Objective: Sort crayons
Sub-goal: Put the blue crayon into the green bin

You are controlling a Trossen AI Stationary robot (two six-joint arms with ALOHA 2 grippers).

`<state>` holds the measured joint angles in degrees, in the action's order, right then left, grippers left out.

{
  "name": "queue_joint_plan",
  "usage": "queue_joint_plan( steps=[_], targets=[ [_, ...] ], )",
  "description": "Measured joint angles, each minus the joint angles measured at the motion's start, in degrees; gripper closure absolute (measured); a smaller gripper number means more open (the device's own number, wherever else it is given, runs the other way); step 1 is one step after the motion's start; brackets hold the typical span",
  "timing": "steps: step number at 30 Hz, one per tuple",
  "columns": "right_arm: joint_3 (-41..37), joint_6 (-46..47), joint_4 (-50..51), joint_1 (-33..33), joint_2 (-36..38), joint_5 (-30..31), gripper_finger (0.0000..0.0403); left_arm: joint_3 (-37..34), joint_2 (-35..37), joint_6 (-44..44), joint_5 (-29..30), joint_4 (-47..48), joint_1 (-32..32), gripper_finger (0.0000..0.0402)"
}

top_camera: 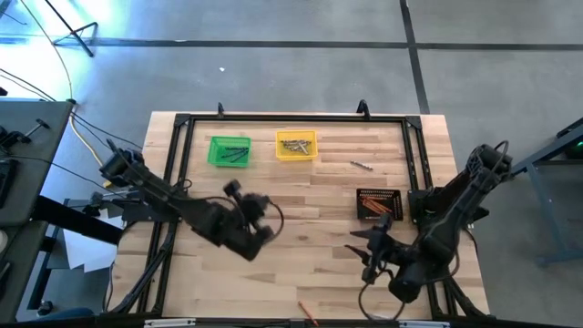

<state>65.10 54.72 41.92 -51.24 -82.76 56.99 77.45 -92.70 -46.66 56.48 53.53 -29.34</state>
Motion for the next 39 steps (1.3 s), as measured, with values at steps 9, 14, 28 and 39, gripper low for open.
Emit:
queue_joint_plan(
  steps=[9,14,28,39],
  targets=[
    [0.00,4.84,5.45,2.53,-1.97,-0.03,0.0242,-0.01,1.98,-10.61,-8.56,21.89,8.78,0.0395],
    [0.00,4.85,7.84,2.99,-1.97,-0.26,0.0242,0.00,1.96,-3.69,-11.43,22.98,12.83,0.0394],
    [0.00,8.89,23.90,5.40,-1.95,-1.97,0.0242,-0.02,1.96,7.92,-14.90,22.98,22.53,0.0394],
    [0.02,19.88,39.07,12.82,0.33,0.14,0.0242,-0.01,1.96,13.87,-10.07,22.92,34.47,0.0394]
  ],
)
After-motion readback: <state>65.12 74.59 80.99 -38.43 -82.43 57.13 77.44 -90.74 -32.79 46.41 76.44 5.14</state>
